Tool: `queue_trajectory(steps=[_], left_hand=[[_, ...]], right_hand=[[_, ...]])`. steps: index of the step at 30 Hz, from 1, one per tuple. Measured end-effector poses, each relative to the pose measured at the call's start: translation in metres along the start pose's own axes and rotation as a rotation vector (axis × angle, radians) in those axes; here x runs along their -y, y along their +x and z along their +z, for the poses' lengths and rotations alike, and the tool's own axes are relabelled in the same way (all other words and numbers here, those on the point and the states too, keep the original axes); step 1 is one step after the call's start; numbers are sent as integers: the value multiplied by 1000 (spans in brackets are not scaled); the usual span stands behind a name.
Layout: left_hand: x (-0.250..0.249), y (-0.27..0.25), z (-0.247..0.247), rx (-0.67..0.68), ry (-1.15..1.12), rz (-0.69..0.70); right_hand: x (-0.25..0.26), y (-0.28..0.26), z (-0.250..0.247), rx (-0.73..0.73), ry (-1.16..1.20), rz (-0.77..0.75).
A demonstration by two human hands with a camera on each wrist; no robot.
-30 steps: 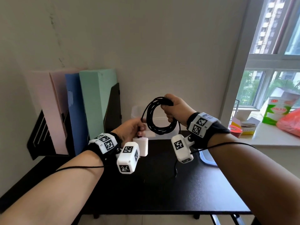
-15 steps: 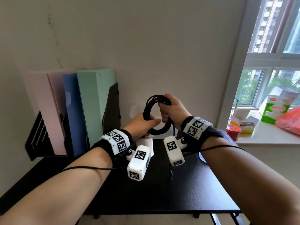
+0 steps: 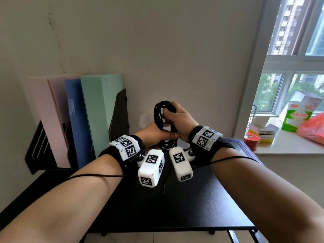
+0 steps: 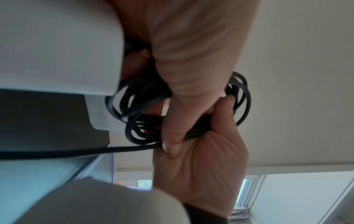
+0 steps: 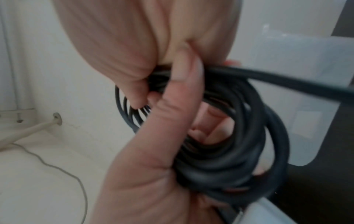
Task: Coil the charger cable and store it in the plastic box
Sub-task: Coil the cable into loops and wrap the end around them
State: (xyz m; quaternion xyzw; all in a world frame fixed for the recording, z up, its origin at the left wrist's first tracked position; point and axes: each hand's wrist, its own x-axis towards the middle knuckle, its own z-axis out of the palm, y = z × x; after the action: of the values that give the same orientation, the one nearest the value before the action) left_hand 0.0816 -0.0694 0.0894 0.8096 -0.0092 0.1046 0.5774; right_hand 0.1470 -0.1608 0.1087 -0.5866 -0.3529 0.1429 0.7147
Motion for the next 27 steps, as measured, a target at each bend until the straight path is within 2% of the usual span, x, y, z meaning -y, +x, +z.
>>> queue_trajectory(steps=[5,8,9,11,13,15,17,19,21,22,25,27], left_hand=[[3,1,-2,-53,3,-22],[5,0,-4,-106,-13,-86],[5,-1,-5,-114,-24,-93],[3,-1,-11,-139,-70,-85],[-2,0,-18,-159,-173,-95],[-2,3,-27,-146,-303,-105],[-4,3,-32,-179,-335,-124],[-4,2,-36,-282,-293,-120],[-1,2,-41,-384,-258,-119],[1,3,-43,-418,-222,-124],[7,5,-42,-472,-64,-187],[11,7,-39,-454,24,-215]], right_hand=[[3,1,6,48,-140,31],[0,7,3,41,-374,-3],[-1,7,0,40,-390,-18],[-6,3,-4,65,-283,47],[-16,-6,-9,158,-232,178],[-27,-16,-15,336,-237,290],[-35,-23,-20,458,-309,324],[-41,-23,-26,404,-348,312],[-42,-19,-32,286,-336,268],[-41,-16,-34,240,-407,227],[-31,-14,-38,208,-834,55],[-23,-15,-37,225,-1129,-91]])
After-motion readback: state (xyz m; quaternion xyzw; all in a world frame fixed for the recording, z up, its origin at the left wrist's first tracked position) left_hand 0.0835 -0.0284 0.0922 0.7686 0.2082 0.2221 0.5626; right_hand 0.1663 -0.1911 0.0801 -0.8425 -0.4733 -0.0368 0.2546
